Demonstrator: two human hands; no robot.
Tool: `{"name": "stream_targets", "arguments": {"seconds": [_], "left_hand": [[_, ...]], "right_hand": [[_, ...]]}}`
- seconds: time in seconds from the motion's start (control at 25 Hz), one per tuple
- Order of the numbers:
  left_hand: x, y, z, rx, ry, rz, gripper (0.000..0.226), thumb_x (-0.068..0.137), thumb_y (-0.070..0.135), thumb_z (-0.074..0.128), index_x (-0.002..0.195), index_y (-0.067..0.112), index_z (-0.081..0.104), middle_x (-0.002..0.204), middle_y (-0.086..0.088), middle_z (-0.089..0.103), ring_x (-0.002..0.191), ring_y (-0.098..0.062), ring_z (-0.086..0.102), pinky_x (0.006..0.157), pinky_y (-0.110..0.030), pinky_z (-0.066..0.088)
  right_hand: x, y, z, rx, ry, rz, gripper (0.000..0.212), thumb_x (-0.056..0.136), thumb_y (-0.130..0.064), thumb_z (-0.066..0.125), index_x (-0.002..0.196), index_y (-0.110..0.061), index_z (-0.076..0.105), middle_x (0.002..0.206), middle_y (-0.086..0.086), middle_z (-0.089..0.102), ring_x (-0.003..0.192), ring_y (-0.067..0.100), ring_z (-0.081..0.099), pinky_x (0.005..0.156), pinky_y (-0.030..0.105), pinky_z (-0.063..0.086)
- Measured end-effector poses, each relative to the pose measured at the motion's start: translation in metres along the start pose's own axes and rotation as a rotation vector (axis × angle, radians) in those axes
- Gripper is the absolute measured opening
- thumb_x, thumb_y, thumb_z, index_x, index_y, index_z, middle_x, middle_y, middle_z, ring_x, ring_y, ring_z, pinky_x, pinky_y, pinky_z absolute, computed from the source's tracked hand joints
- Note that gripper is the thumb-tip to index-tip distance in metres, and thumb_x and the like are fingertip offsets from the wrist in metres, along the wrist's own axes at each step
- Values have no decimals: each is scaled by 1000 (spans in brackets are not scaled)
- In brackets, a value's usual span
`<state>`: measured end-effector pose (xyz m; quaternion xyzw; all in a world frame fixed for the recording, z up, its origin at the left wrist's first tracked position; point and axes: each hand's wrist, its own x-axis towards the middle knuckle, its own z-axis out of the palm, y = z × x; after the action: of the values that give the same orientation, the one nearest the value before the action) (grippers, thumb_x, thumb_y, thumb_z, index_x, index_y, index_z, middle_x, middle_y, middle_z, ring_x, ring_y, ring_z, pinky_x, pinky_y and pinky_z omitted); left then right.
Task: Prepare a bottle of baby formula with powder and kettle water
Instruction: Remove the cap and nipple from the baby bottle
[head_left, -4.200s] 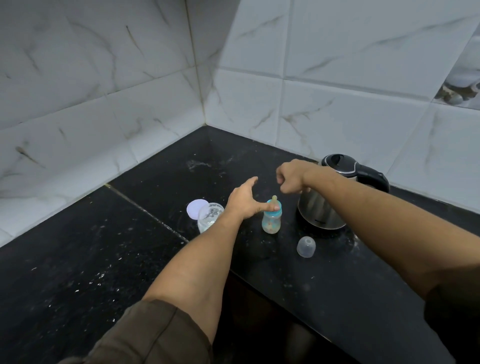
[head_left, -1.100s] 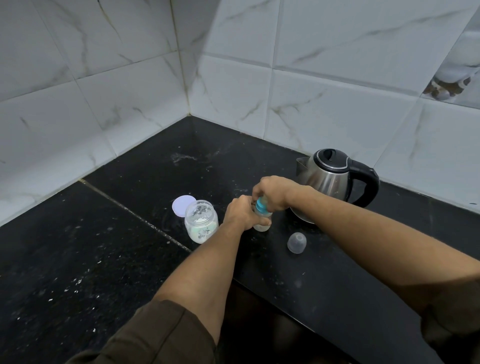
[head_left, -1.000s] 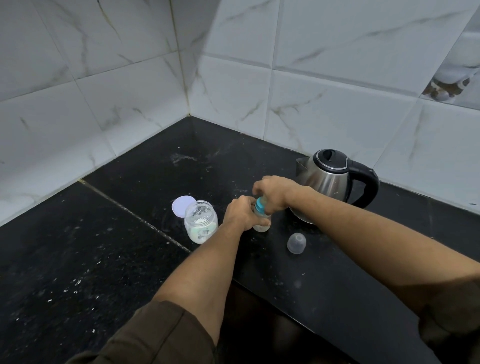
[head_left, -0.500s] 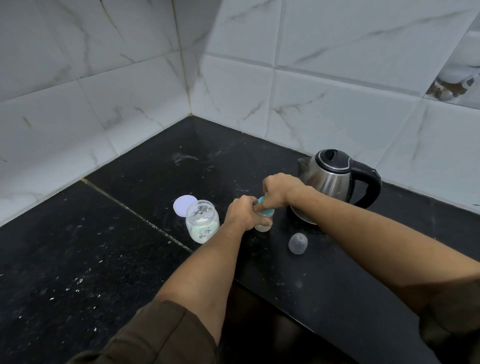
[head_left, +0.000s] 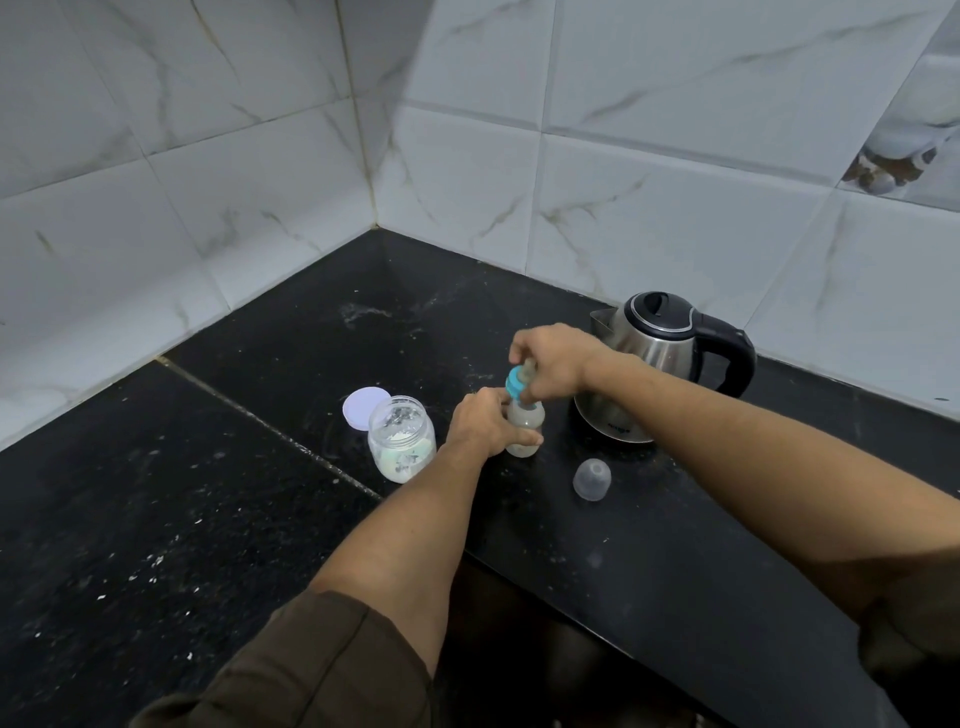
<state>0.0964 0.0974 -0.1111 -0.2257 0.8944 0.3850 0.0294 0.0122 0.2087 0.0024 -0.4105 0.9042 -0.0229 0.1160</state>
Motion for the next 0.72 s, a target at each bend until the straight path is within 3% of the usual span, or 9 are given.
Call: {"name": "stream_targets", "arguments": {"seconds": [0.16, 0.24, 0.32, 0.4, 0.56, 0.72], "left_hand": [[-2, 0, 1, -60, -18, 22, 74, 58, 45, 98, 123, 26, 69, 109, 9, 75, 110, -14, 68, 100, -41, 53], [-6, 3, -1, -75, -14, 48, 96, 52, 56, 97, 135, 25, 62, 126, 7, 72, 125, -18, 63, 105, -39, 51], [-13, 7, -8, -123, -9, 50, 134, 47, 66, 94, 158, 19, 37, 154, 4, 53, 144, -20, 47, 117, -41, 41], [-19, 12, -17, -160, 27, 79, 153, 41, 77, 88, 165, 22, 18, 165, 7, 38, 152, -20, 34, 123, -45, 33], [-26, 18, -30, -140, 80, 146, 150, 46, 94, 69, 166, 28, 8, 170, 11, 23, 156, -23, 27, 124, -49, 29], [-30, 25, -31, -165, 186, 206, 128, 65, 104, 34, 165, 26, 18, 170, 6, 26, 156, -20, 27, 124, -48, 30]], "right_hand": [[-21, 20, -8, 86, 102, 55, 43, 72, -46, 81, 108, -28, 64, 97, -10, 68, 91, 18, 63, 84, 38, 56], [-36, 30, -5, 82, 72, 51, 41, 72, -47, 82, 105, -28, 65, 91, -13, 67, 87, 16, 64, 81, 36, 56], [-52, 38, 3, 76, 35, 47, 41, 72, -48, 84, 104, -29, 65, 89, -13, 68, 84, 15, 64, 79, 35, 56], [-64, 43, 14, 60, -14, 41, 41, 70, -50, 85, 100, -32, 65, 89, -12, 68, 83, 15, 64, 77, 33, 56], [-76, 34, 41, -70, -151, -16, 40, 72, -51, 83, 102, -34, 62, 90, -13, 66, 84, 15, 64, 72, 31, 53], [-70, 16, 69, -278, -305, -81, 48, 78, -51, 80, 116, -30, 62, 105, -4, 66, 91, 19, 63, 73, 34, 53]]}}
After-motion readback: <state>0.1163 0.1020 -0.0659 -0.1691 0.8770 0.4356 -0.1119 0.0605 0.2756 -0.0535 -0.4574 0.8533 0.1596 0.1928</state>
